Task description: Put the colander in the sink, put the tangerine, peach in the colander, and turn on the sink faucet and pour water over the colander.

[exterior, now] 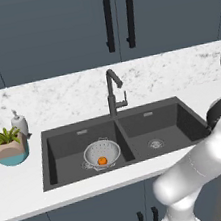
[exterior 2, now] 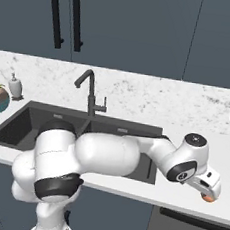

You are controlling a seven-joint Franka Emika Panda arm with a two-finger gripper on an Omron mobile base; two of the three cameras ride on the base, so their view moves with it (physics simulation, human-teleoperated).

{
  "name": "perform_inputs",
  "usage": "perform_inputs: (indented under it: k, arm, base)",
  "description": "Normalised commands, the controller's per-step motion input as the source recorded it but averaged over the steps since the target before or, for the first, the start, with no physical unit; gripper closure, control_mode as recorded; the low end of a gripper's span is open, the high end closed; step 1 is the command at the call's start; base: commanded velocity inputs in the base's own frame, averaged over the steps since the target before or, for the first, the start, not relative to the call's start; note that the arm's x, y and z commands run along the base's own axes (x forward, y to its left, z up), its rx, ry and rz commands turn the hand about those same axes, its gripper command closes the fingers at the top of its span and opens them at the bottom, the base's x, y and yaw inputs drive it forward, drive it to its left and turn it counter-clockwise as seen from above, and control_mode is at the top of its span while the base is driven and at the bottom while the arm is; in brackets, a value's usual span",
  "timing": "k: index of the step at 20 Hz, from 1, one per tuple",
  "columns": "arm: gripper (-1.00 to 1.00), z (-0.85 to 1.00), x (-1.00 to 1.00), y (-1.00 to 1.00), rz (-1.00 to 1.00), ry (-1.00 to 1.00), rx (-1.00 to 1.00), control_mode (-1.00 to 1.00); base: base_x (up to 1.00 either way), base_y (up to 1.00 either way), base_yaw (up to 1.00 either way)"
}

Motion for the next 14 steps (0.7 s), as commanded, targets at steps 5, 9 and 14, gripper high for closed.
perform_inputs:
  k: [5,9,14]
  arm:
    - [-1.00,-0.15,0.19,-0.26,0.00,0.00,0.00,-1.00]
    - [-1.00,-0.16,0.18,-0.34,0.00,0.00,0.00,-1.00]
    - [-1.00,-0.18,0.11,-0.33,0.00,0.00,0.00,-1.00]
  base:
    - [0.00,0.00,0.00]
    - [0.00,0.00,0.00]
    - [0.00,0.00,0.00]
